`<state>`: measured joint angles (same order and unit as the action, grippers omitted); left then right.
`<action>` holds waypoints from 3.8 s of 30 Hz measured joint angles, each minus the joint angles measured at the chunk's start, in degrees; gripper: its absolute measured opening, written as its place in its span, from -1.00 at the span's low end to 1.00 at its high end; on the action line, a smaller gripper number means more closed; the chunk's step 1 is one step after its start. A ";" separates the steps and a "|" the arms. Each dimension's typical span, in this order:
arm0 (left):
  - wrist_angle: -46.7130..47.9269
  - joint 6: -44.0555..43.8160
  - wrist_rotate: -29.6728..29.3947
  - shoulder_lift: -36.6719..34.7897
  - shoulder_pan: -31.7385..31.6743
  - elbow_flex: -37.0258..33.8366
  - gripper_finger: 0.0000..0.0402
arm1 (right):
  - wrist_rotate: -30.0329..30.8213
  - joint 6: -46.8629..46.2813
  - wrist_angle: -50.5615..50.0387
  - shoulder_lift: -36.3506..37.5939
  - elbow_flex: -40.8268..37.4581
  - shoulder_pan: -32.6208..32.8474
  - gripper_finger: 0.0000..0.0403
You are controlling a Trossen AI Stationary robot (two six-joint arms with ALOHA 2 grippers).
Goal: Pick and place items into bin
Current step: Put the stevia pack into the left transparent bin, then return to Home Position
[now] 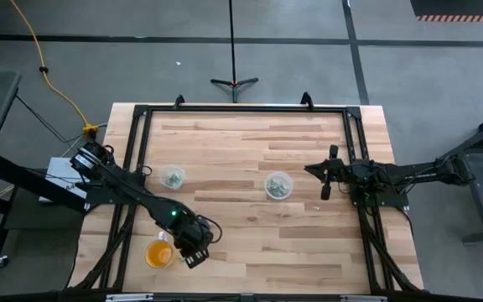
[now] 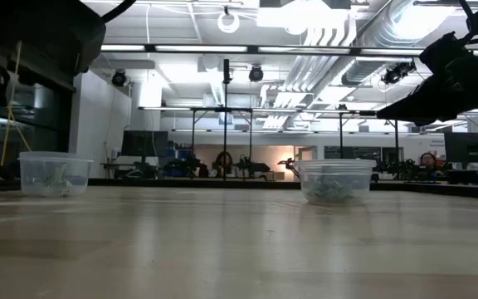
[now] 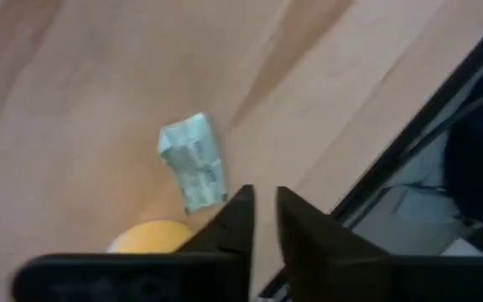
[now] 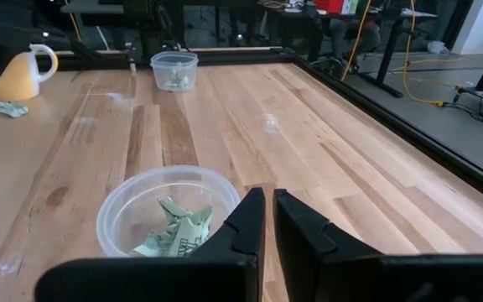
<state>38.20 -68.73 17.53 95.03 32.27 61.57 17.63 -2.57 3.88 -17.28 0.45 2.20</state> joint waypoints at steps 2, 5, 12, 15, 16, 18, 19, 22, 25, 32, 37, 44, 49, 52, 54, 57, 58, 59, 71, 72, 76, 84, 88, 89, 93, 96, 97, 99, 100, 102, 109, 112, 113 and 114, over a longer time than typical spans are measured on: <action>-0.16 0.95 -0.12 0.42 0.00 -0.02 -0.38 | 0.00 0.00 0.00 -0.02 0.00 -0.02 -0.91; -0.71 0.72 -0.73 1.03 0.04 -0.05 -0.08 | -0.12 0.00 0.00 -0.02 0.00 -0.02 -0.92; -1.95 -0.43 -1.17 4.40 0.00 0.03 0.41 | -0.17 0.00 0.03 -0.44 0.00 -0.02 -0.90; -0.84 -2.35 0.22 6.13 0.02 -0.04 0.46 | -0.19 0.00 0.11 -0.70 0.00 -0.01 -0.91; -0.88 -3.10 0.38 6.55 0.02 -0.04 0.47 | -0.19 0.00 0.11 -0.77 0.00 -0.02 -0.91; -0.57 -3.73 0.77 7.18 0.02 -0.04 0.47 | -0.19 0.00 0.13 -0.72 0.00 -0.01 -0.92; -1.18 -3.76 0.74 7.53 0.01 -0.02 0.47 | -0.18 0.00 0.13 -0.72 0.00 -0.02 -0.92; -0.81 -3.72 0.13 8.78 0.02 0.01 0.47 | -0.20 0.00 0.14 -0.72 0.02 0.00 -0.91; -0.45 -3.72 0.38 9.96 0.00 0.29 0.43 | -0.61 0.00 0.17 -0.72 0.00 0.00 -0.90; -0.33 -2.15 1.97 10.72 0.04 0.14 0.05 | -1.55 0.00 0.20 -0.72 0.01 -0.02 -0.92; -0.33 2.51 4.24 10.91 0.02 0.03 -0.39 | -1.55 0.00 0.20 -0.72 0.00 -0.01 -0.90; -0.40 11.17 5.20 10.60 -0.85 -0.10 -0.89 | -1.55 0.00 0.20 -0.72 0.00 -0.02 -0.91; 0.42 19.76 0.14 7.63 -4.12 -0.17 -0.77 | -1.55 0.00 0.20 -0.72 0.00 0.00 -0.91; 2.68 26.58 -4.40 4.91 -7.48 -0.11 -0.85 | -1.53 0.00 0.20 -0.72 0.02 -0.02 -0.90; 5.34 30.51 -8.64 2.62 -10.18 -0.09 -0.89 | -1.53 0.00 0.20 -0.72 0.02 -0.01 -0.90; 9.85 34.60 -13.05 -1.02 -14.47 -0.08 -0.89 | -1.53 0.00 0.20 -0.72 0.00 -0.01 -0.91; 11.44 35.72 -14.10 -2.28 -15.73 -0.07 -0.88 | -1.53 0.00 0.20 -0.72 0.02 0.00 -0.91; 13.08 36.71 -15.11 -3.63 -16.91 -0.08 -0.86 | -1.53 0.00 0.20 -0.72 0.00 0.00 -0.92; 32.12 42.05 -26.73 -15.56 -31.61 -1.09 -0.89 | -1.51 0.00 0.26 -0.70 0.02 0.00 -0.91; 32.32 42.65 -26.80 -15.96 -32.69 -1.41 -0.89 | -1.51 0.00 0.24 -0.70 0.00 -0.02 -0.91; 33.92 45.30 -26.38 -16.16 -36.65 -2.88 -0.82 | -1.51 0.00 0.24 -0.70 0.02 -0.01 -0.91; 32.64 47.77 -23.80 -16.18 -42.14 -7.20 -0.80 | -1.51 0.00 0.24 -0.70 0.00 -0.01 -0.91; 31.12 49.58 -23.80 -16.18 -43.81 -7.47 -0.53 | -1.51 0.00 0.24 -0.70 0.00 0.00 -0.91; 30.51 50.32 -23.65 -16.18 -44.11 -7.47 -0.46 | -1.51 0.00 0.24 -0.70 0.00 -0.02 -0.91; 29.62 53.18 -22.71 -16.18 -44.83 -7.47 -0.18 | -1.51 0.00 0.23 -0.70 0.01 -0.01 -0.90; 26.06 55.22 -22.92 -17.28 -45.05 -7.53 -0.08 | -1.51 0.00 0.23 -0.70 0.00 -0.01 -0.90; 23.57 57.01 -23.29 -18.37 -45.02 -7.53 -0.07 | -1.51 0.00 0.24 -0.70 0.01 0.00 -0.91; 16.32 60.05 -23.31 -21.34 -45.02 -7.53 -0.10 | -1.51 0.00 0.22 -0.72 0.00 -0.02 -0.92; 12.87 61.24 -23.08 -22.80 -45.05 -7.53 -0.13 | -1.51 0.00 0.24 -0.70 0.02 0.00 -0.92; 2.00 63.44 -22.81 -26.68 -44.97 -9.17 -0.21 | -1.51 0.00 0.22 -0.72 0.00 -0.01 -0.91; -49.42 74.98 -9.94 -37.35 -40.80 -31.25 -0.60 | -1.51 0.00 0.20 -0.72 0.01 -0.01 -0.91; -55.90 74.69 -6.78 -42.91 -40.52 -38.39 -0.78 | -1.61 0.02 0.12 -0.72 0.00 0.00 -0.92; -55.69 74.16 -6.55 -45.23 -40.44 -40.69 -0.83 | -1.66 0.00 0.07 -0.67 0.02 -0.02 -0.92; -55.34 73.71 -6.28 -47.64 -40.46 -42.86 -0.88 | -1.66 0.00 0.09 -0.66 0.00 0.00 -0.92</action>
<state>-17.14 4.98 11.25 47.39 -8.19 18.71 15.97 -2.57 3.97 -17.94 0.45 2.20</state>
